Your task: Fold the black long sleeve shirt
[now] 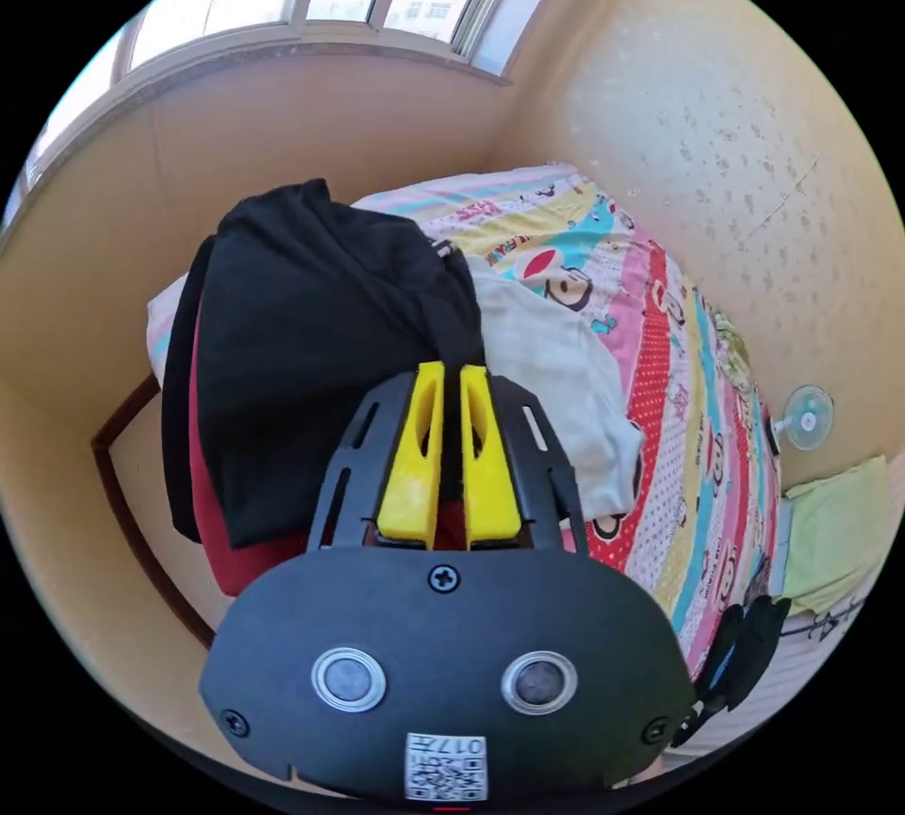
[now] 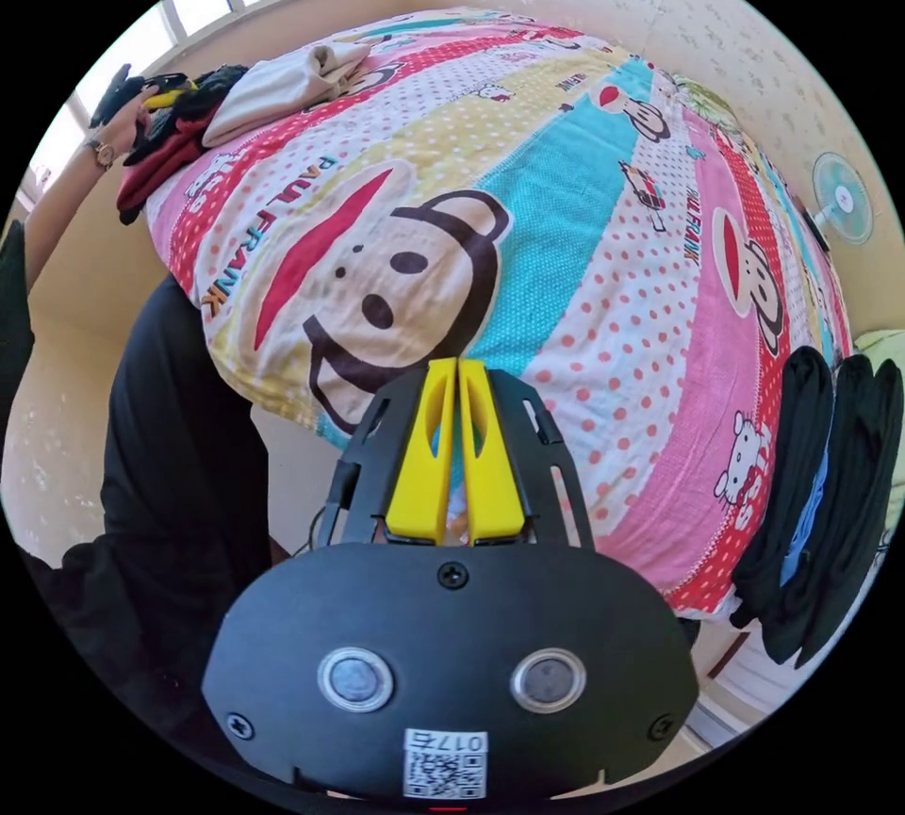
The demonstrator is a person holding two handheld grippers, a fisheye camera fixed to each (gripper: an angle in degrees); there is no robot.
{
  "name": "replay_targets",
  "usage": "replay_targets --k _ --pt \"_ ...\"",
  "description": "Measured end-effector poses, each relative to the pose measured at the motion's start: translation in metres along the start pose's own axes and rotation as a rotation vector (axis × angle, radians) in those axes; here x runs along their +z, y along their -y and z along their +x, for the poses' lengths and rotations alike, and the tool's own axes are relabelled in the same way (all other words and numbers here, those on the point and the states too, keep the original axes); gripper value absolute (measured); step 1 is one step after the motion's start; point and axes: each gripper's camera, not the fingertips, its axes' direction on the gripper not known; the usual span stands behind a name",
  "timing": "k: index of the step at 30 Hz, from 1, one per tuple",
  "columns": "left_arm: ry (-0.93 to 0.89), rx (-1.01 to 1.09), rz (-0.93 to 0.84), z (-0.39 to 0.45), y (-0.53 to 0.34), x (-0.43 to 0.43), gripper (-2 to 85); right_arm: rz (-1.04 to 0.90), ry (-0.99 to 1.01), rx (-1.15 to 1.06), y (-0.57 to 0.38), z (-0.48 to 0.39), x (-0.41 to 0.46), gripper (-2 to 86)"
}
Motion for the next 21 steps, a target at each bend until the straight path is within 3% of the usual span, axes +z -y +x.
replay_targets --k 1,5,7,12,15,19,21 --pt "-0.039 0.009 0.016 0.002 -0.002 -0.009 3.0 0.02 0.017 0.002 -0.005 0.006 -0.001 0.5" --pt "-0.528 0.088 0.092 0.029 0.001 -0.077 1.9 0.065 0.029 -0.016 -0.016 0.019 -0.005 0.7" --pt "-0.66 0.176 0.094 0.062 0.005 -0.11 1.7 0.068 0.043 0.005 -0.018 0.027 -0.009 0.8" --pt "-0.978 0.643 0.1 0.196 -0.022 -0.227 1.3 0.095 0.168 0.115 -0.028 0.063 -0.029 2.1" --pt "-1.163 0.794 0.145 0.227 -0.058 -0.271 1.1 0.094 0.311 0.139 -0.039 0.092 -0.048 5.6" --pt "-1.09 0.742 0.067 0.22 -0.101 -0.254 1.0 0.252 0.65 0.295 -0.082 0.159 -0.077 9.8" --pt "-0.856 0.683 -0.051 0.201 -0.142 -0.196 1.0 0.369 0.73 0.402 -0.11 0.19 -0.092 10.1"
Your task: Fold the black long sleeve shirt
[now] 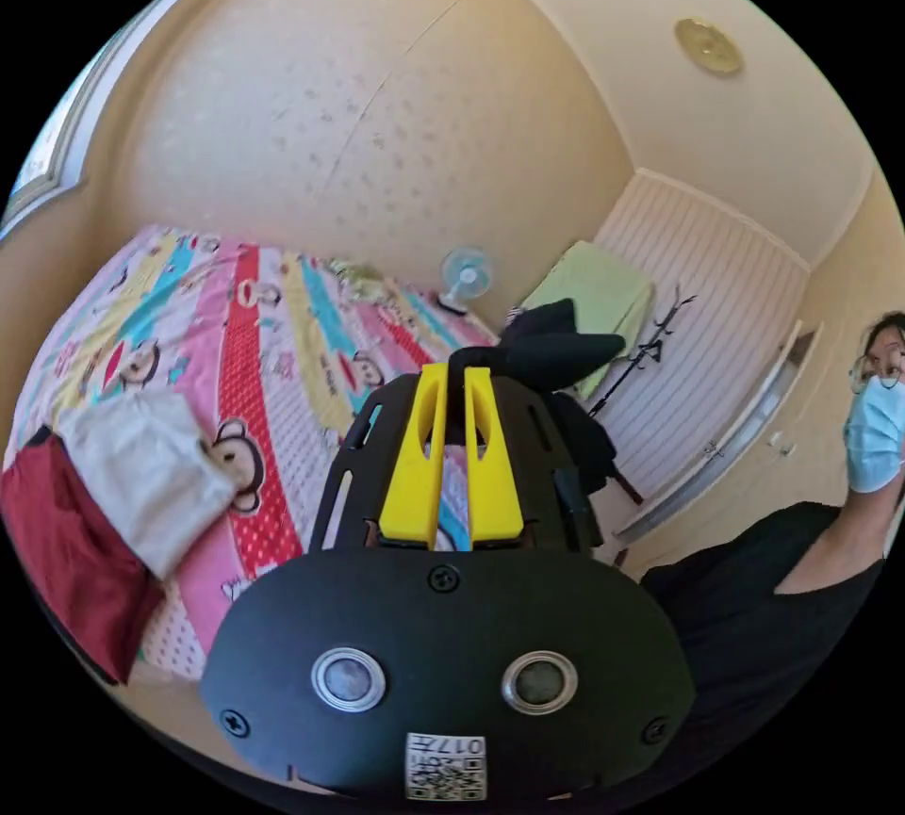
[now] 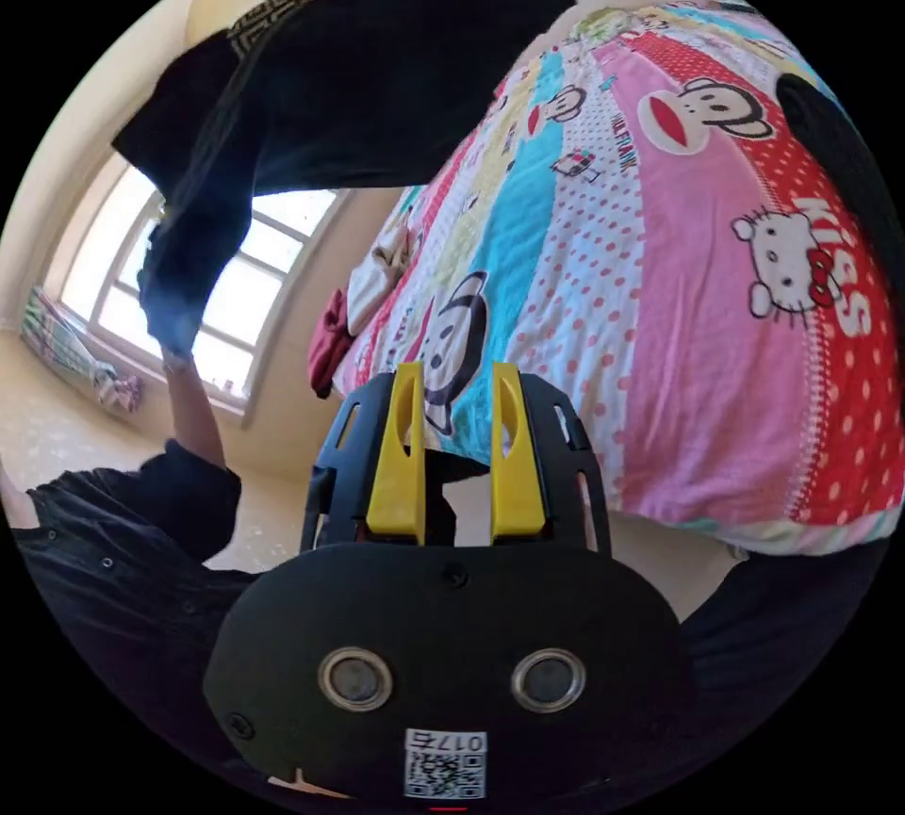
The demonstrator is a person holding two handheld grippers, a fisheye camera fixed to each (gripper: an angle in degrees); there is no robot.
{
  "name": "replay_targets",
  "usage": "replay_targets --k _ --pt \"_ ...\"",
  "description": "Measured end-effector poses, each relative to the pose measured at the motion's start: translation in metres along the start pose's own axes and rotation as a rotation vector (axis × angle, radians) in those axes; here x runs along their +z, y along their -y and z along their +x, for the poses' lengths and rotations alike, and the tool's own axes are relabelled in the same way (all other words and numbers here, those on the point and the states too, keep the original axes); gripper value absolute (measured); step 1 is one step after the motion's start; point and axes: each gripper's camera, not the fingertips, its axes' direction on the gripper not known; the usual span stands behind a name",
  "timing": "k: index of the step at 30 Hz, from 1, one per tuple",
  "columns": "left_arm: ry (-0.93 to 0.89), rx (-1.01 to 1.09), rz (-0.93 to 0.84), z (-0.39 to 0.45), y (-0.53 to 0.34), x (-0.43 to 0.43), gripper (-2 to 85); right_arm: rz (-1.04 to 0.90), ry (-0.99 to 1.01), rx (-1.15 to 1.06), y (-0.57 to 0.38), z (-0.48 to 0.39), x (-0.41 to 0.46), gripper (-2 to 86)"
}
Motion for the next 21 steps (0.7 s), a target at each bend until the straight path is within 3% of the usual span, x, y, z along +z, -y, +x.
replay_targets --k 3,5,8,10,13,19,21 --pt "0.084 -0.275 -0.228 -0.06 -0.097 0.055 1.5 0.1 -0.014 0.075 -0.011 0.021 -0.055 10.1" --pt "0.006 -0.444 -0.325 -0.089 -0.16 0.077 2.8 0.068 -0.09 0.12 -0.019 0.034 -0.083 10.4" --pt "-0.194 -0.608 -0.338 -0.098 -0.237 0.093 5.6 -0.024 -0.187 0.162 -0.032 0.044 -0.1 11.1" --pt "-0.225 -0.611 -0.335 -0.084 -0.252 0.099 7.6 -0.051 -0.221 0.166 -0.041 0.045 -0.105 11.6" --pt "-0.245 -0.429 -0.392 -0.034 -0.234 0.123 10.1 -0.06 -0.202 0.179 -0.05 0.045 -0.111 11.8" --pt "-0.217 0.186 -0.783 0.116 -0.216 0.242 16.0 0.001 -0.091 0.197 -0.051 0.04 -0.124 11.8" --pt "-0.109 0.37 -0.892 0.152 -0.242 0.293 16.0 0.017 -0.072 0.198 -0.053 0.037 -0.13 11.8"
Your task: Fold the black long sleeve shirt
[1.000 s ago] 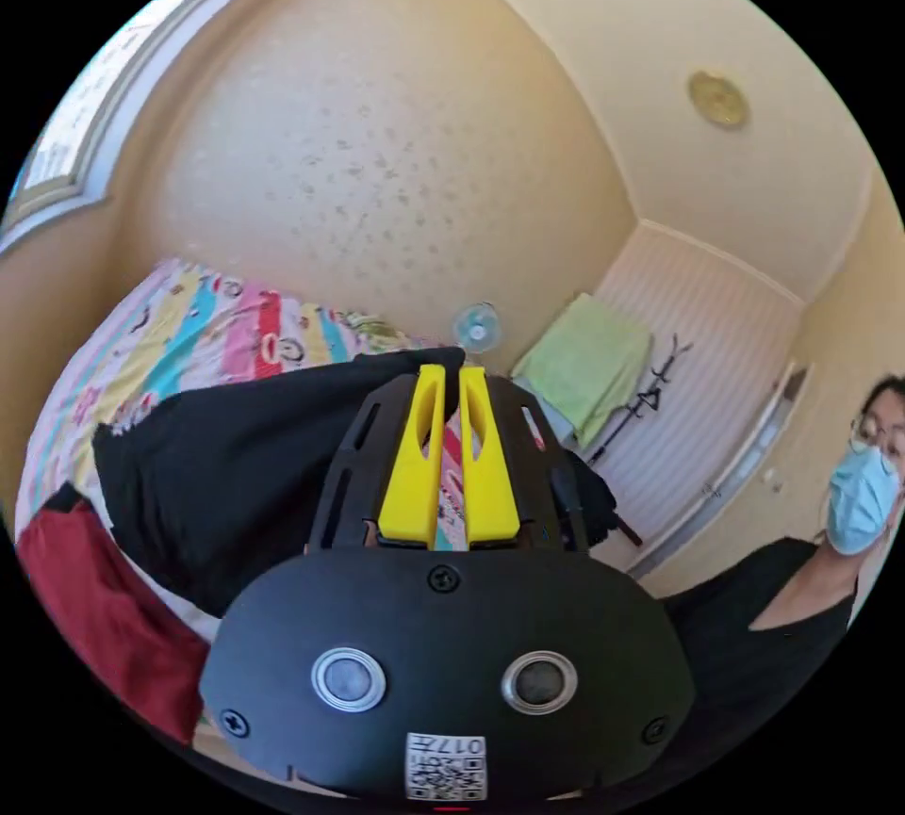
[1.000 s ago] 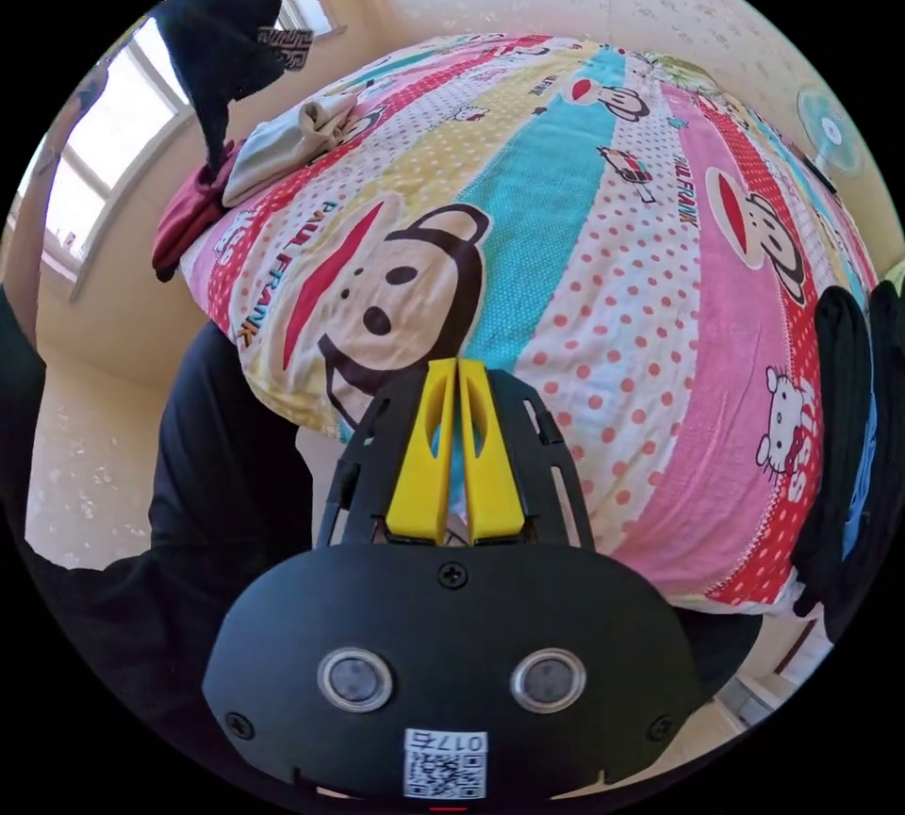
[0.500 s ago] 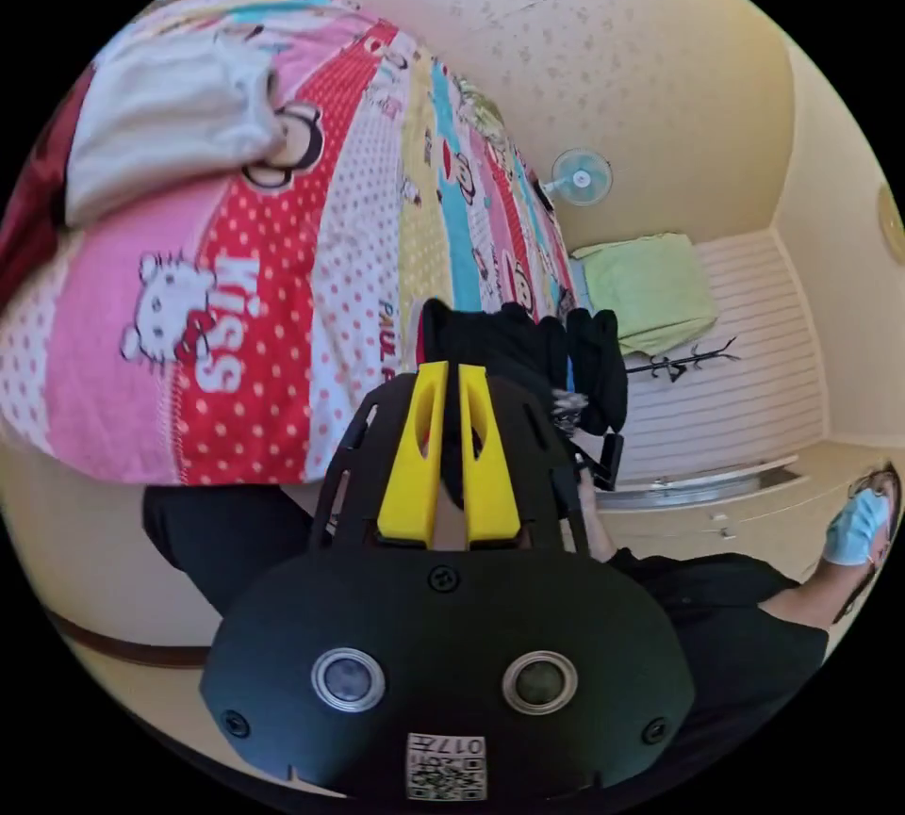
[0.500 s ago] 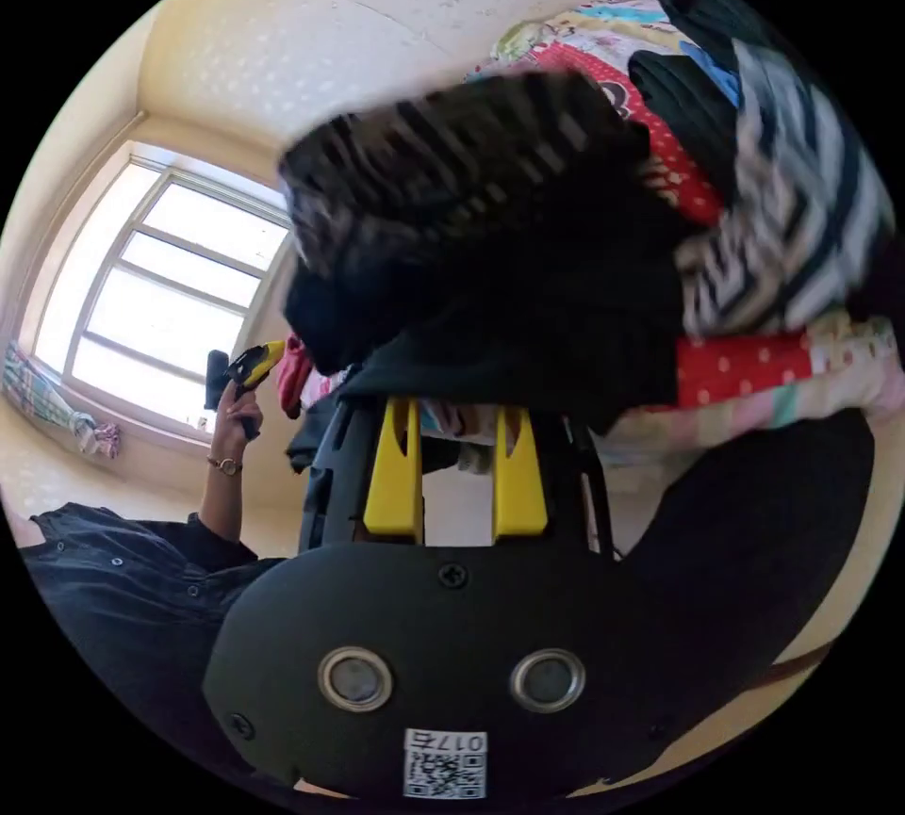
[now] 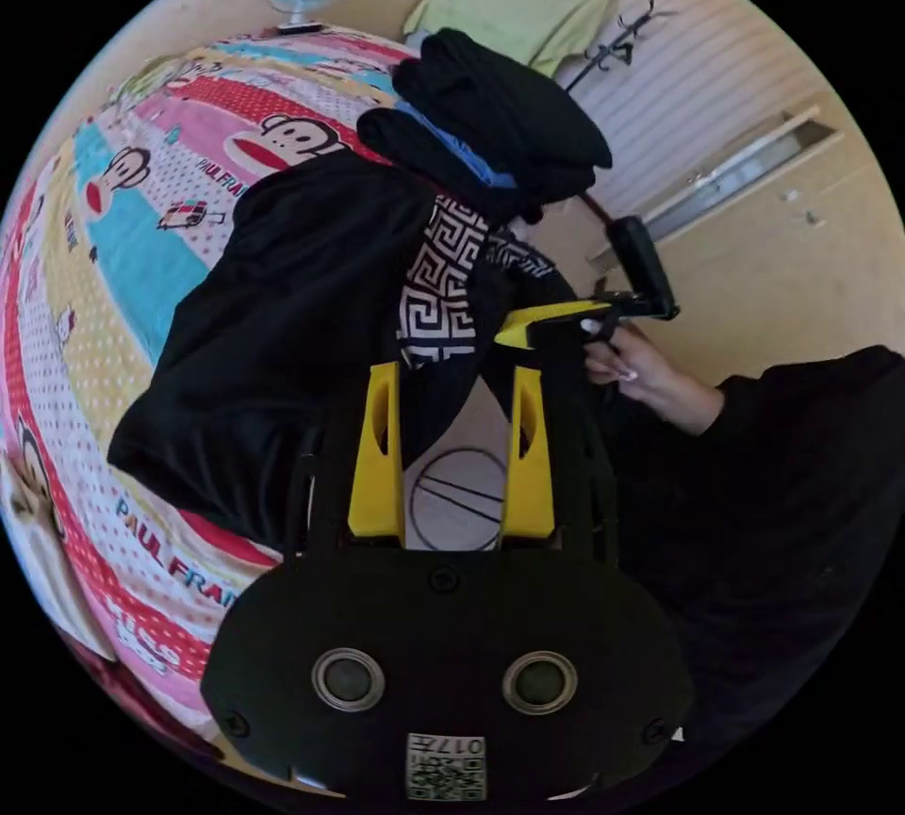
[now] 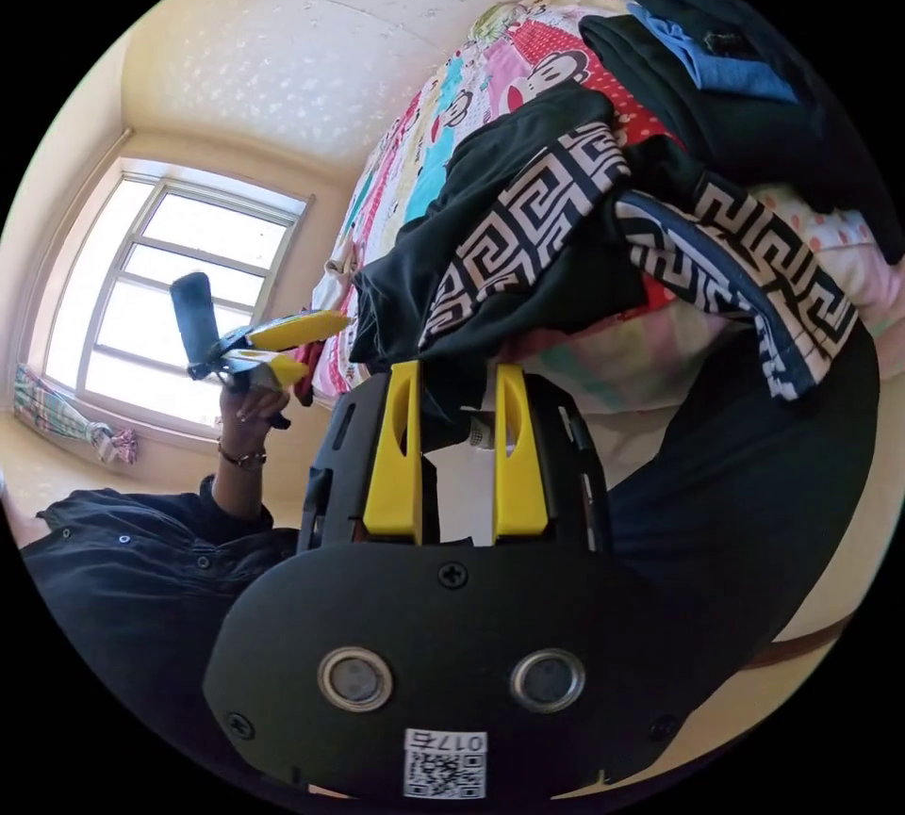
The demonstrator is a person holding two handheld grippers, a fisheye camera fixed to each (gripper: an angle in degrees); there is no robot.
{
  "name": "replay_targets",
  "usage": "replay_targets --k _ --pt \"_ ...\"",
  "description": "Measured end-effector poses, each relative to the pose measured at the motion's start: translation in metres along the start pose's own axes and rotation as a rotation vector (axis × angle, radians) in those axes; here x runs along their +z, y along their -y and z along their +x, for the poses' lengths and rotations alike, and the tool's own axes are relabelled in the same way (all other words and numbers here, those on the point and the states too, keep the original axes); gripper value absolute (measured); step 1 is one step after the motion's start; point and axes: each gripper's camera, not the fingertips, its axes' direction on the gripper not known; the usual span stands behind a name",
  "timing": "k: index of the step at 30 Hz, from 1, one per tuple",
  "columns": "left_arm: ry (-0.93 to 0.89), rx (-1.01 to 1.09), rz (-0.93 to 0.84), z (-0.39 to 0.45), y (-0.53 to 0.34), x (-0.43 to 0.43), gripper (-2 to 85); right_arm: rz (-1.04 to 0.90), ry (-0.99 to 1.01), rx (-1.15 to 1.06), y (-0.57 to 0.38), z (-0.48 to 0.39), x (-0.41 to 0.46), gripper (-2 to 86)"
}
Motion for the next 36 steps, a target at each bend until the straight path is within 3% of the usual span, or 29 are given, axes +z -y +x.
replay_targets --k 5,9,13,17,21,24,27,29,36 --pt "0.326 0.051 -0.305 0.013 0.015 0.085 10.6 0.058 0.053 0.021 -0.023 0.004 -0.031 11.9" --pt "0.561 0.125 -0.291 0.028 -0.002 0.093 2.9 0.127 0.069 0.058 -0.049 0.017 -0.055 12.0" --pt "0.462 0.085 -0.285 0.026 0.001 0.077 1.0 0.179 0.081 0.09 -0.077 0.038 -0.071 12.1" --pt "0.232 -0.073 0.049 0.014 -0.005 -0.031 0.2 0.261 0.055 0.034 -0.092 0.041 -0.085 12.2" --pt "0.195 -0.273 0.43 -0.014 -0.042 -0.146 -0.1 0.291 -0.031 -0.081 -0.097 0.027 -0.09 12.4" --pt "0.242 -0.434 0.59 -0.051 -0.067 -0.189 -0.2 0.232 -0.143 -0.178 -0.096 0.012 -0.073 12.4" --pt "0.301 -0.662 0.51 -0.107 -0.086 -0.19 -0.3 0.176 -0.214 -0.252 -0.092 -0.002 -0.043 12.2" --pt "0.217 -0.714 0.522 -0.126 -0.102 -0.182 -0.3 0.14 -0.229 -0.322 -0.088 -0.017 -0.015 12.1" --pt "0.127 -0.733 0.562 -0.119 -0.135 -0.176 -0.2 -0.028 -0.367 -0.645 -0.069 -0.069 0.083 12.4"
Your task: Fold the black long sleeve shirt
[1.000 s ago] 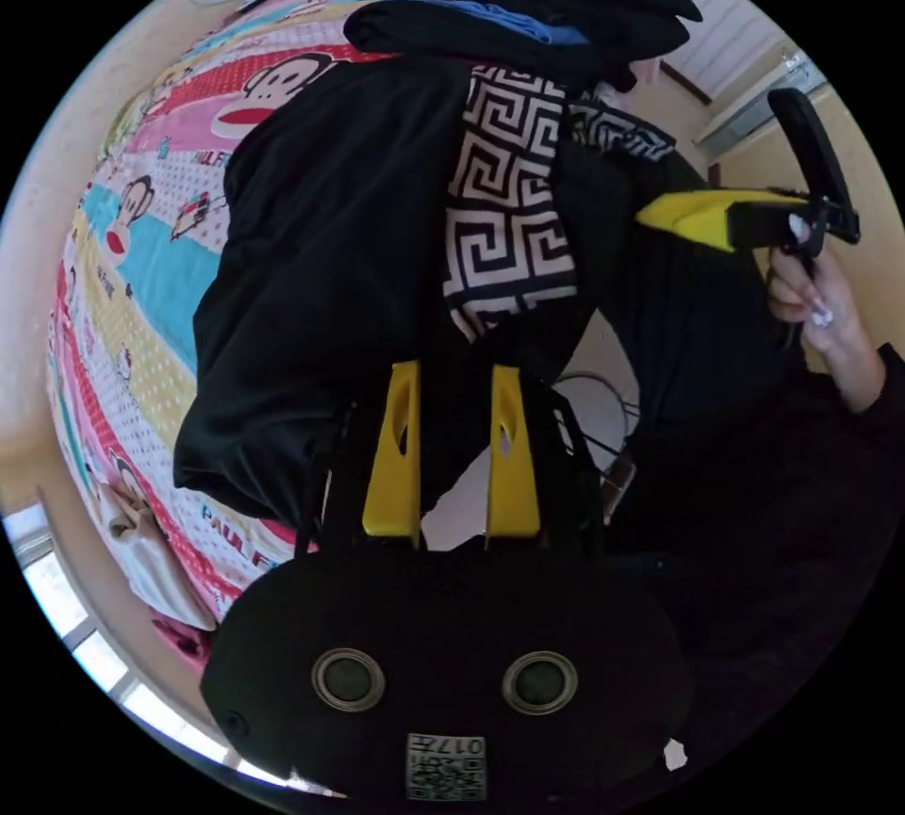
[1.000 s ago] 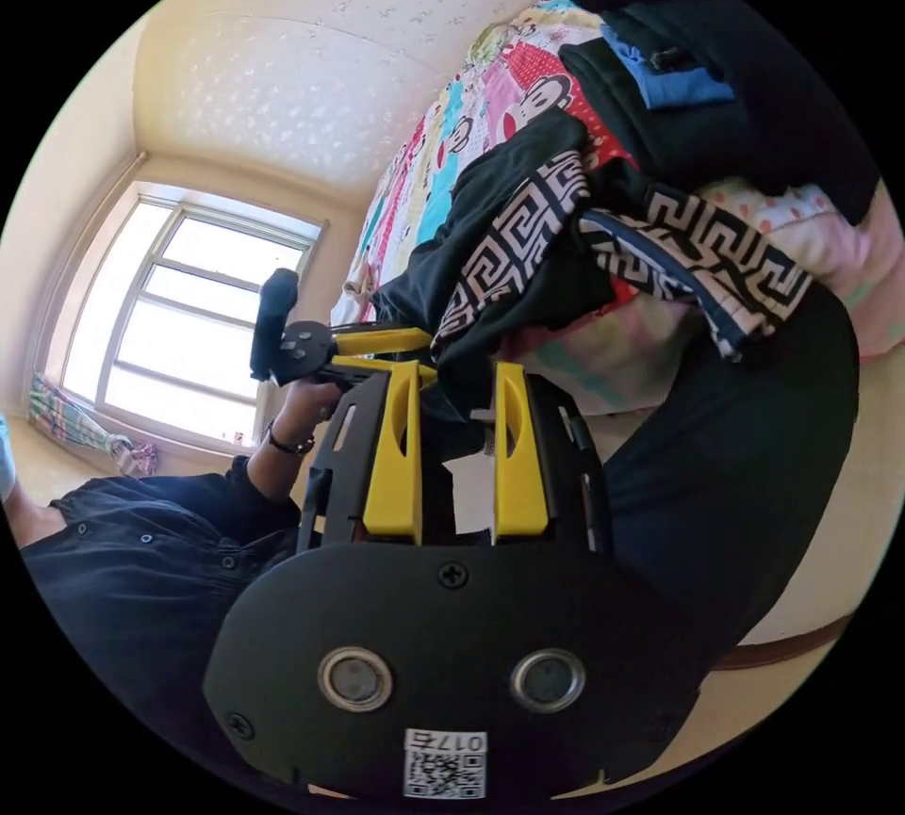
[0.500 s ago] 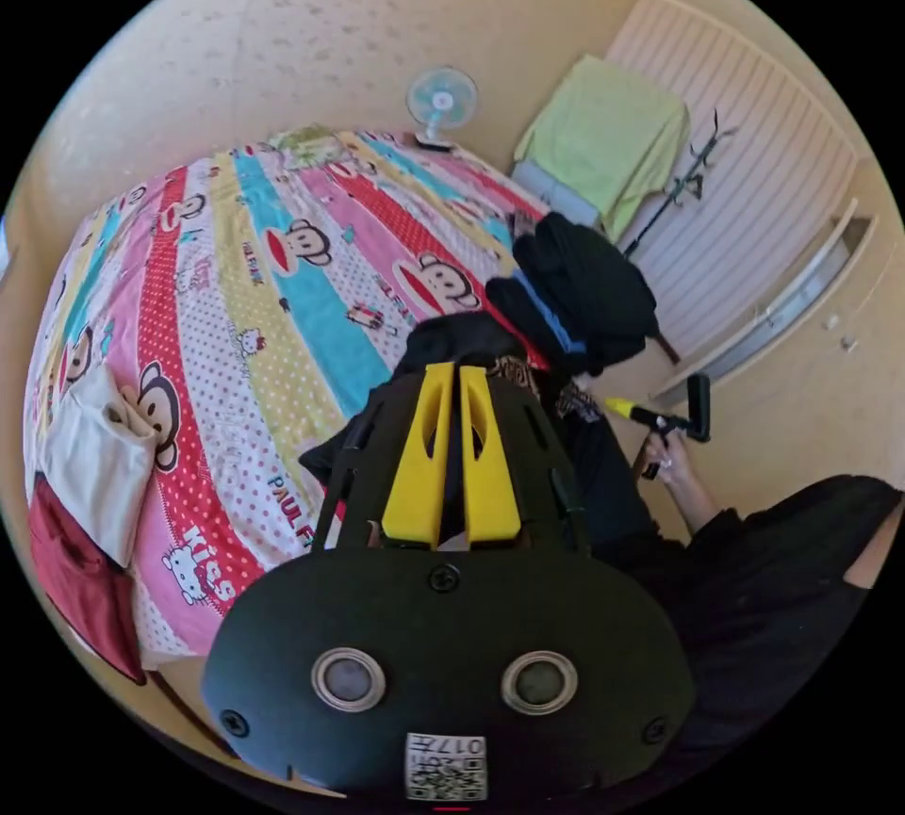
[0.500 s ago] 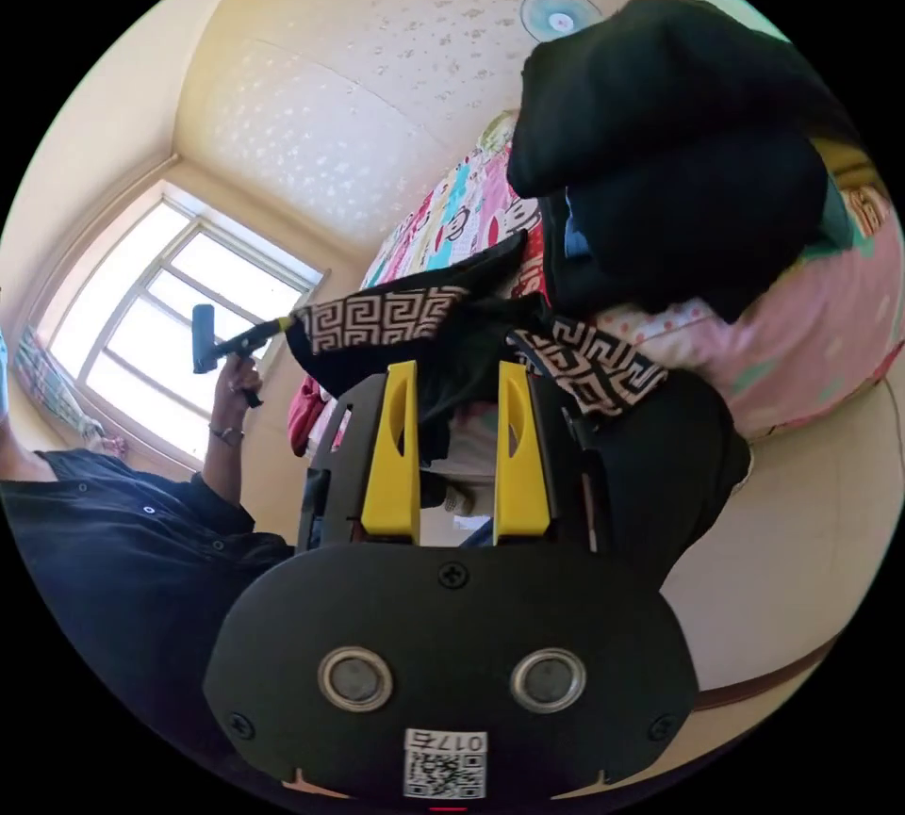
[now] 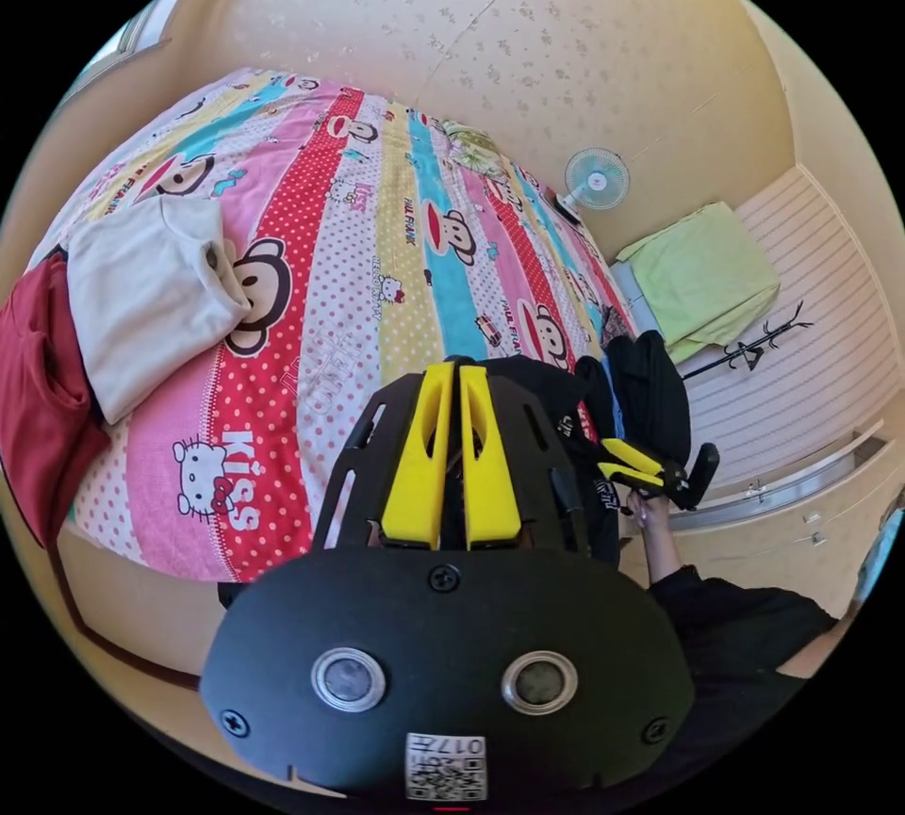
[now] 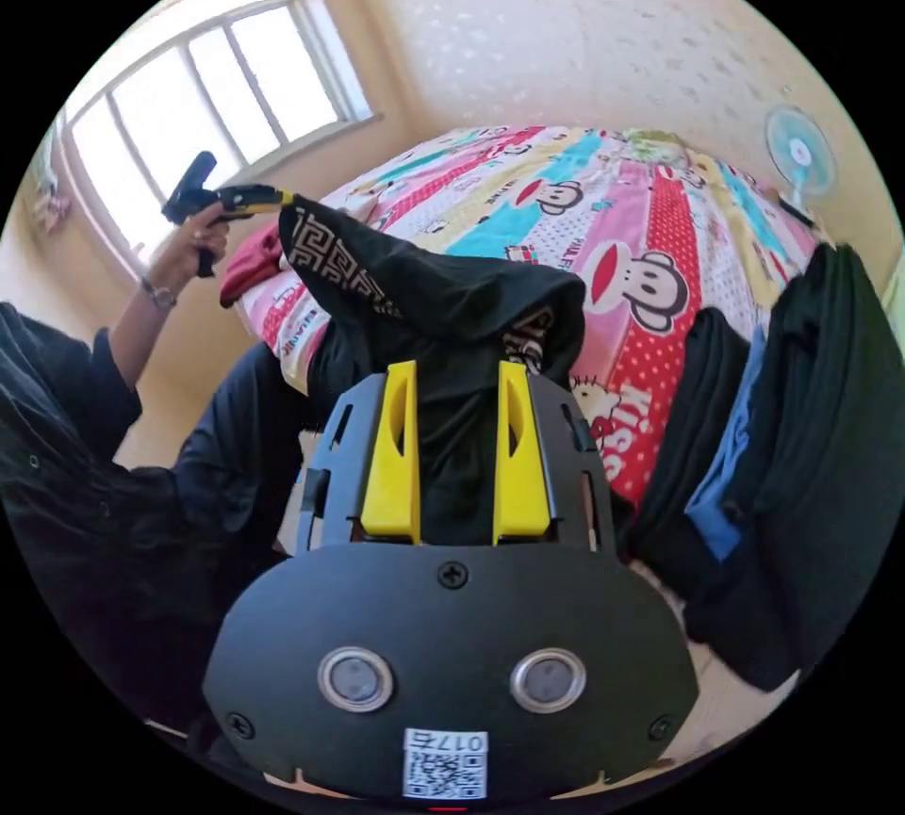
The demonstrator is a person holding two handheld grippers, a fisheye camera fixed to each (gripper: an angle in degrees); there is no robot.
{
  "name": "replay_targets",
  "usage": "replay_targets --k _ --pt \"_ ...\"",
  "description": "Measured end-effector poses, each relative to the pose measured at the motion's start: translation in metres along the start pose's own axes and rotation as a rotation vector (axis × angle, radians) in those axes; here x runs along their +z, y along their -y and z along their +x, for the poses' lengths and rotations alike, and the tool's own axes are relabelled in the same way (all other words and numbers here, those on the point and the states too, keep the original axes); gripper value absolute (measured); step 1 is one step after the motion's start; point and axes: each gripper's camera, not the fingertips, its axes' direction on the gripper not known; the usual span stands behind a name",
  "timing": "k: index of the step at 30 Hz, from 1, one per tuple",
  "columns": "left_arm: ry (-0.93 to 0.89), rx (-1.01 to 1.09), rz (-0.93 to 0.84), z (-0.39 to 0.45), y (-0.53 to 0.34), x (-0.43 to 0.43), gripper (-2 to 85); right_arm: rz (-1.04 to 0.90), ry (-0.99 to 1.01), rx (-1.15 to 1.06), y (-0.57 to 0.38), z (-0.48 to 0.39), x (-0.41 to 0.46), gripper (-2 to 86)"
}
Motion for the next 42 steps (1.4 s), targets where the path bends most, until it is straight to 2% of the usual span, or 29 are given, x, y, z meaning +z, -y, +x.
replay_targets --k 2,7,10,11,13,15,19,21,26,27,29,31,33,35,38,42 --pt "-0.019 0.005 0.004 0.002 -0.002 -0.009 -0.2 -0.081 -0.089 -0.195 0.015 -0.025 0.038 12.4" --pt "0.004 0.035 -0.023 0.011 -0.003 -0.026 -0.2 -0.215 -0.213 -0.505 0.023 -0.067 0.111 11.4" --pt "0.007 0.038 -0.028 0.014 -0.006 -0.035 -0.3 -0.327 -0.341 -0.61 0.021 -0.078 0.16 7.0" --pt "-0.001 0.028 -0.023 0.014 -0.008 -0.042 -0.4 -0.367 -0.339 -0.632 0.02 -0.079 0.172 3.7" --pt "-0.028 0.012 0.002 0.013 -0.012 -0.058 -0.4 -0.375 -0.313 -0.62 0.024 -0.081 0.169 2.8" --pt "-0.054 0.009 0.054 0.015 -0.02 -0.088 -0.6 -0.274 -0.296 -0.549 0.033 -0.084 0.138 2.4" --pt "-0.158 0.028 0.184 0.032 -0.032 -0.147 -0.8 0.136 -0.325 -0.331 0.052 -0.095 0.016 1.9" --pt "-0.259 0.064 0.303 0.055 -0.039 -0.193 -0.9 0.321 -0.344 -0.247 0.054 -0.107 -0.04 1.8" --pt "-0.334 0.204 0.567 0.13 -0.061 -0.288 -0.9 0.854 -0.34 -0.094 0.03 -0.181 -0.189 1.7" --pt "-0.366 0.249 0.663 0.151 -0.072 -0.313 -0.9 0.905 -0.336 -0.08 0.026 -0.191 -0.201 1.7" --pt "-0.409 0.302 0.781 0.177 -0.09 -0.346 -0.9 1.132 -0.292 -0.004 0.0 -0.226 -0.249 1.7" --pt "-0.44 0.345 0.866 0.2 -0.107 -0.373 -0.9 1.259 -0.266 0.025 -0.02 -0.25 -0.277 1.7" --pt "-0.438 0.352 0.95 0.22 -0.131 -0.395 -1.0 1.325 -0.237 0.049 -0.035 -0.268 -0.297 1.6" --pt "-0.431 0.319 1.007 0.225 -0.148 -0.402 -1.0 1.346 -0.094 0.067 -0.052 -0.275 -0.309 1.5" --pt "-0.469 0.268 1.07 0.22 -0.167 -0.398 -1.0 1.389 0.002 0.081 -0.068 -0.274 -0.3 1.5" --pt "-0.383 0.231 1.037 0.21 -0.136 -0.385 -1.0 1.381 -0.221 0.109 -0.046 -0.277 -0.269 1.5"
